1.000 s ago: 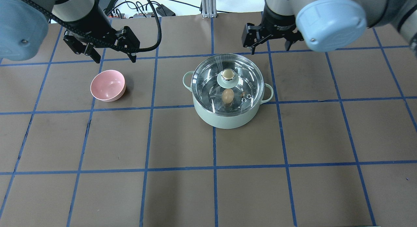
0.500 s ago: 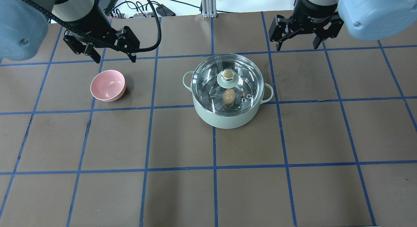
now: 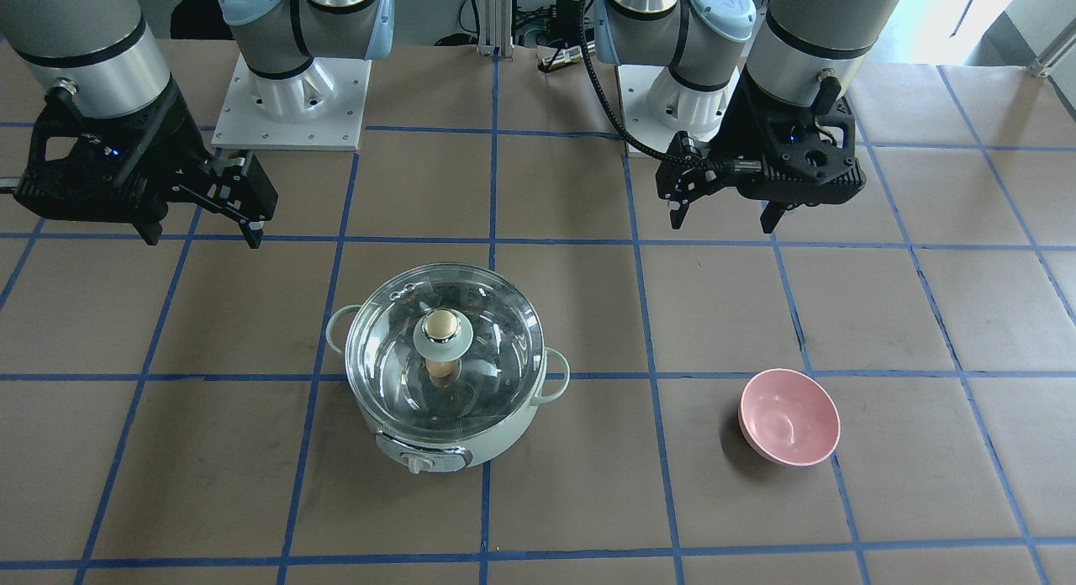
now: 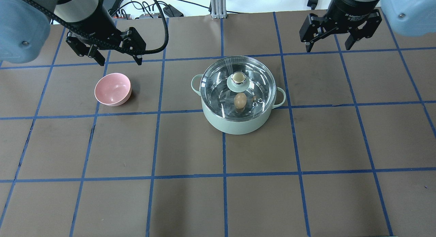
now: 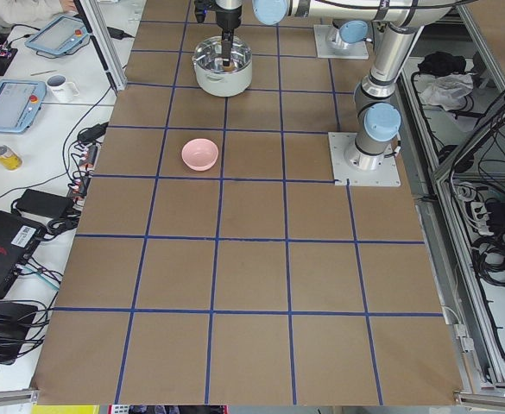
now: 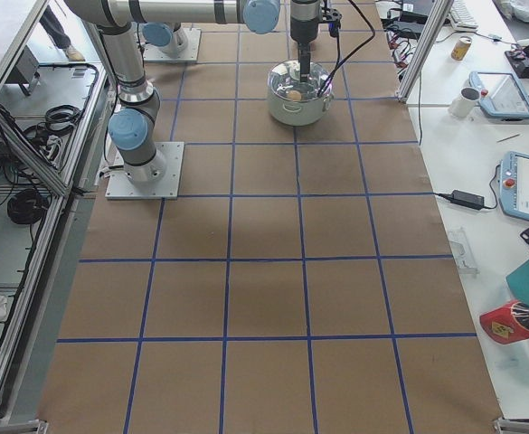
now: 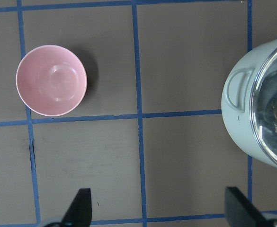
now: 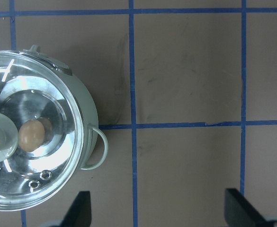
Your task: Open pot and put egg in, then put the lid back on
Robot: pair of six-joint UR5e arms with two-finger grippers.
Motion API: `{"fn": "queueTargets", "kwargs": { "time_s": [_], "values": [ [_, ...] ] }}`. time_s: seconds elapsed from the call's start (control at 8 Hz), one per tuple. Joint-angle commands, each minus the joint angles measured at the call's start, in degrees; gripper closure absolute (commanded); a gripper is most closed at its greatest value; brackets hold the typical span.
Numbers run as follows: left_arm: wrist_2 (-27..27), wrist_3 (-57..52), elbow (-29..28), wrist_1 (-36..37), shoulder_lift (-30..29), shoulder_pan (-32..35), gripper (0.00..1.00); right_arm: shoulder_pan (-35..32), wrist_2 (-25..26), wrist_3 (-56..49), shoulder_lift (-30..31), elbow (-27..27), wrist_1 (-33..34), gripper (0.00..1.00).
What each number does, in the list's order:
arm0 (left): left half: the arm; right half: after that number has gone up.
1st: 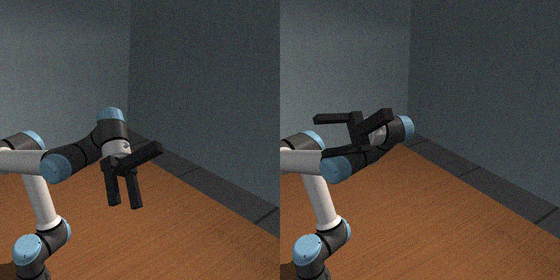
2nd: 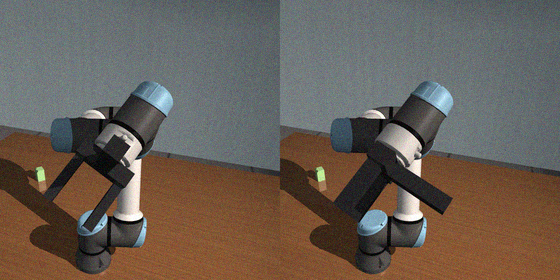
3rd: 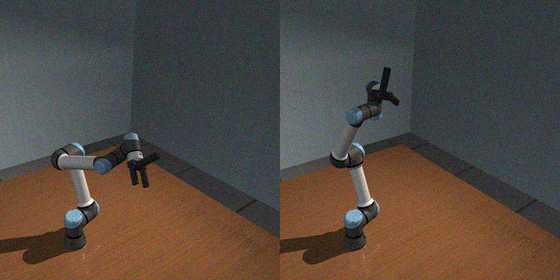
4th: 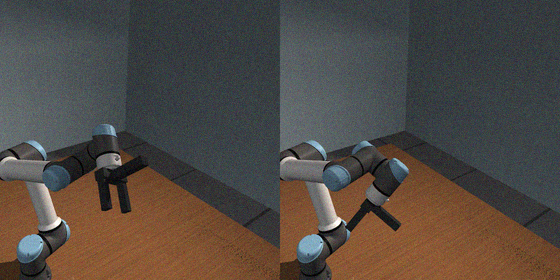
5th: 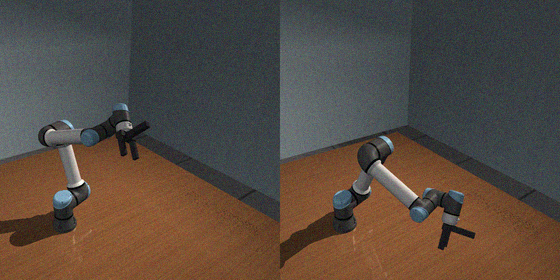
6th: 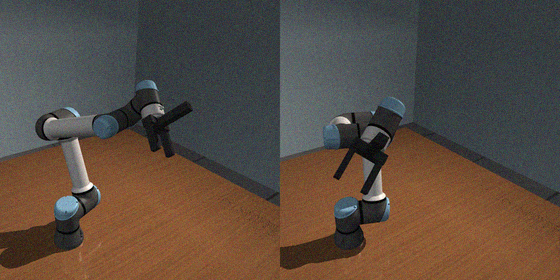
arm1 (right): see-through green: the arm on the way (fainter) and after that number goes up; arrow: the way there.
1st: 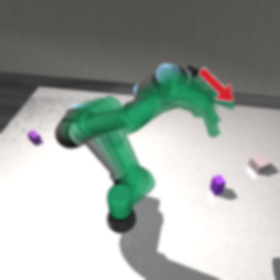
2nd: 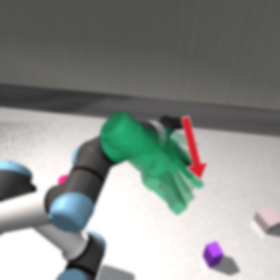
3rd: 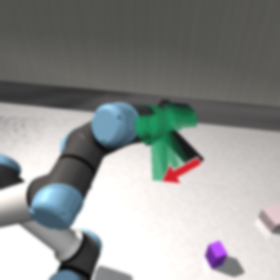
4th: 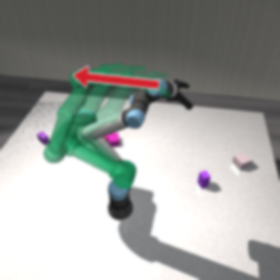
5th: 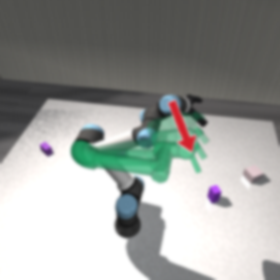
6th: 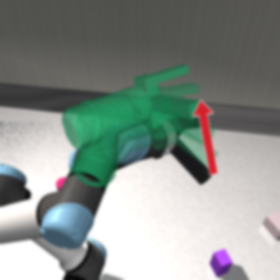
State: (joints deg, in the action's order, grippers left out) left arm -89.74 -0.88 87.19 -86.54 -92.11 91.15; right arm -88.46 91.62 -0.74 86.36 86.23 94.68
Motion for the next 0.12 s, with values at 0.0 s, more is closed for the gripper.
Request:
{"fn": "queueTargets", "kwargs": {
  "time_s": [0.0],
  "values": [
    [0.0, 0.0, 0.0, 0.1, 0.0, 0.1, 0.0, 0.0, 0.1, -0.1, -0.1, 0.0, 0.1, 0.0]
  ]
}}
